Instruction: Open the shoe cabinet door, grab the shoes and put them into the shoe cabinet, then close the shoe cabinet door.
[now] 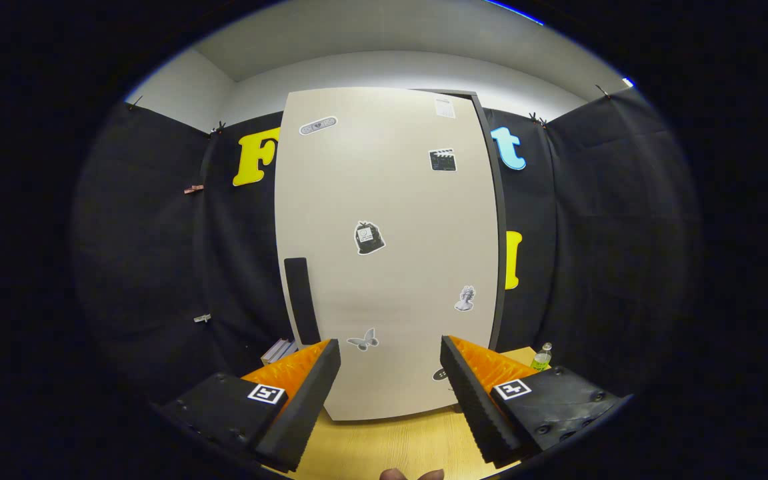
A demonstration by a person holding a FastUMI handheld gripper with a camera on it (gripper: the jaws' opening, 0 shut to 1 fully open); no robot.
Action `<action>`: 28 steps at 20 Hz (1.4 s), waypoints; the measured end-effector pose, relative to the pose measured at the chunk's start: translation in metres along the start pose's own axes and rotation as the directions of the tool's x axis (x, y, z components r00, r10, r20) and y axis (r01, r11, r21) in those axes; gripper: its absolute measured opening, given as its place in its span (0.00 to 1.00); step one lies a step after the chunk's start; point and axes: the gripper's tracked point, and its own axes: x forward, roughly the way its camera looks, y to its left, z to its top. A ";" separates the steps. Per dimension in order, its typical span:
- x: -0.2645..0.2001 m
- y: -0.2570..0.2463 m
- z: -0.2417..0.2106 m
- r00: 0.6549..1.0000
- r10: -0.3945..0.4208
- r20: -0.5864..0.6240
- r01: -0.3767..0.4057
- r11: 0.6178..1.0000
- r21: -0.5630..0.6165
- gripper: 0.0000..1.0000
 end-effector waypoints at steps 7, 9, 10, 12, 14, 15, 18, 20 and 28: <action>0.000 -0.003 -0.001 1.000 -0.002 -0.006 0.002 1.000 0.010 0.97; 0.000 -0.003 -0.001 1.000 0.001 -0.009 -0.001 1.000 0.008 0.97; 0.000 -0.003 -0.001 1.000 0.000 -0.009 0.000 1.000 0.006 0.97; 0.000 -0.003 0.000 1.000 -0.001 -0.007 0.001 1.000 0.007 0.97; 0.000 -0.003 0.000 1.000 -0.003 -0.006 0.003 1.000 0.007 0.97; 0.001 -0.004 -0.001 1.000 -0.004 -0.007 0.004 1.000 0.007 0.97; 0.001 -0.003 -0.002 1.000 -0.004 -0.010 0.004 1.000 0.006 0.97; 0.000 -0.001 -0.001 1.000 -0.003 -0.011 0.003 1.000 0.008 0.97; -0.001 -0.004 0.001 1.000 -0.014 -0.009 0.014 1.000 0.009 0.97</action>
